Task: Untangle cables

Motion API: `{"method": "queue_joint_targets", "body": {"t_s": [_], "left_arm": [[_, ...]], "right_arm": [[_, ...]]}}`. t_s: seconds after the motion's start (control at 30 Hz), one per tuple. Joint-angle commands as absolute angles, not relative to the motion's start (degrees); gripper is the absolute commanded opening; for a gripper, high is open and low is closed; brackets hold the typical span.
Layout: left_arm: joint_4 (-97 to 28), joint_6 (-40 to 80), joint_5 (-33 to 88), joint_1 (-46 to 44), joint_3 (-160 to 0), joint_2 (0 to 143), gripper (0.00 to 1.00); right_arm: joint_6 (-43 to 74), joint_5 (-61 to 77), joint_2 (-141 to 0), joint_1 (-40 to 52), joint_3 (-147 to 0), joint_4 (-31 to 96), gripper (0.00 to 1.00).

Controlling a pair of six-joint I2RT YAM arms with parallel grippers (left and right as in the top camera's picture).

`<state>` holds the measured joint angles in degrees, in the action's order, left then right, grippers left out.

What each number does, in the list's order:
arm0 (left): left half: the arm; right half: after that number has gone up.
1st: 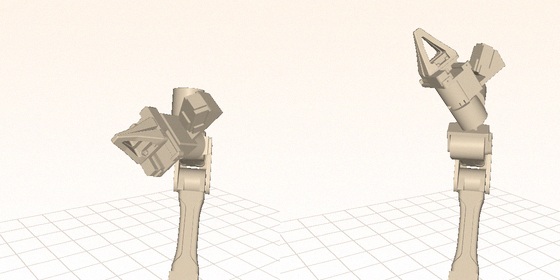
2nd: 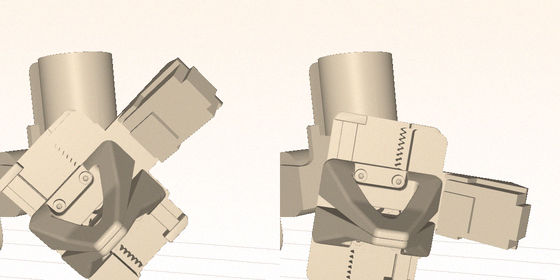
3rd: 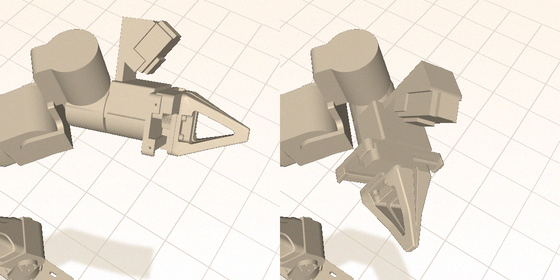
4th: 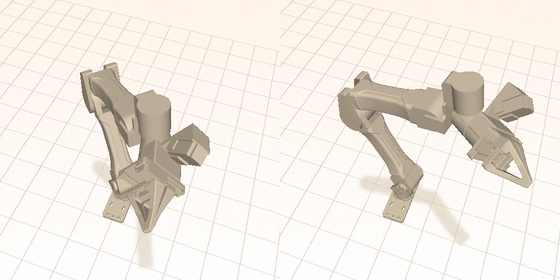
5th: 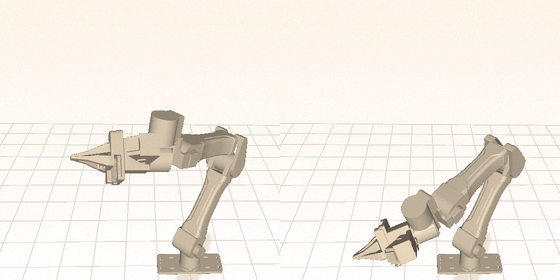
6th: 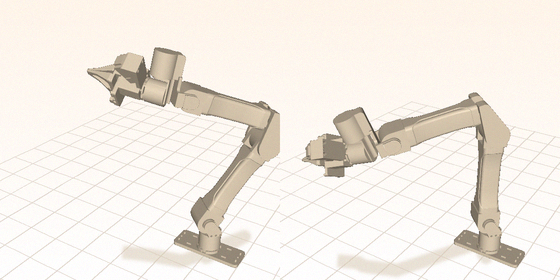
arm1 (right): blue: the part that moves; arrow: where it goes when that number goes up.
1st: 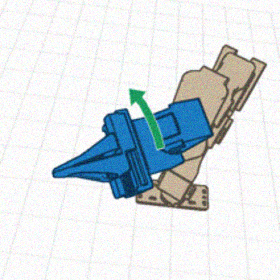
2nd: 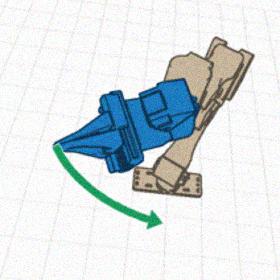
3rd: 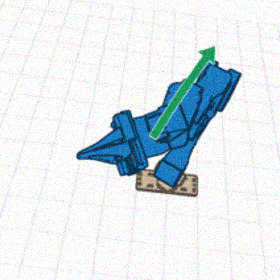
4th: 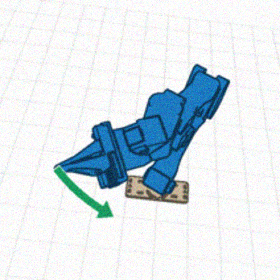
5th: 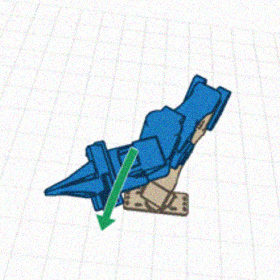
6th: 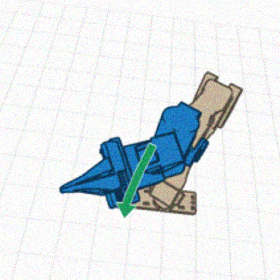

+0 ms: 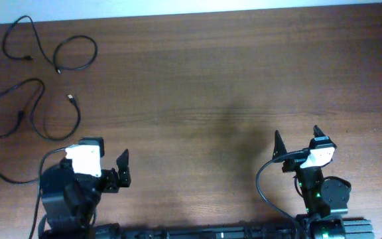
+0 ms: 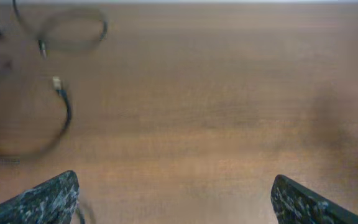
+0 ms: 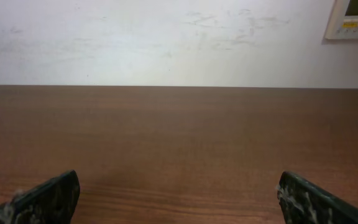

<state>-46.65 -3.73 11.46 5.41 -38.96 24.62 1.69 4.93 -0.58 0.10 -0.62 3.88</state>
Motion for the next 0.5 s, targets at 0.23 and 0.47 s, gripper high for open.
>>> {"method": "queue_joint_targets", "body": {"t_s": [0.23, 0.47], "left_arm": [[-31.05, -7.38, 14.17, 0.93, -23.94, 9.43, 0.99], [-12.91, -3.86, 14.15, 2.94, -10.68, 0.91, 0.99]], "right_arm": [[1.98, 4.45, -0.19, 0.36, -0.32, 4.29, 0.98], [1.98, 4.45, -0.19, 0.36, -0.32, 4.29, 0.98]]}}
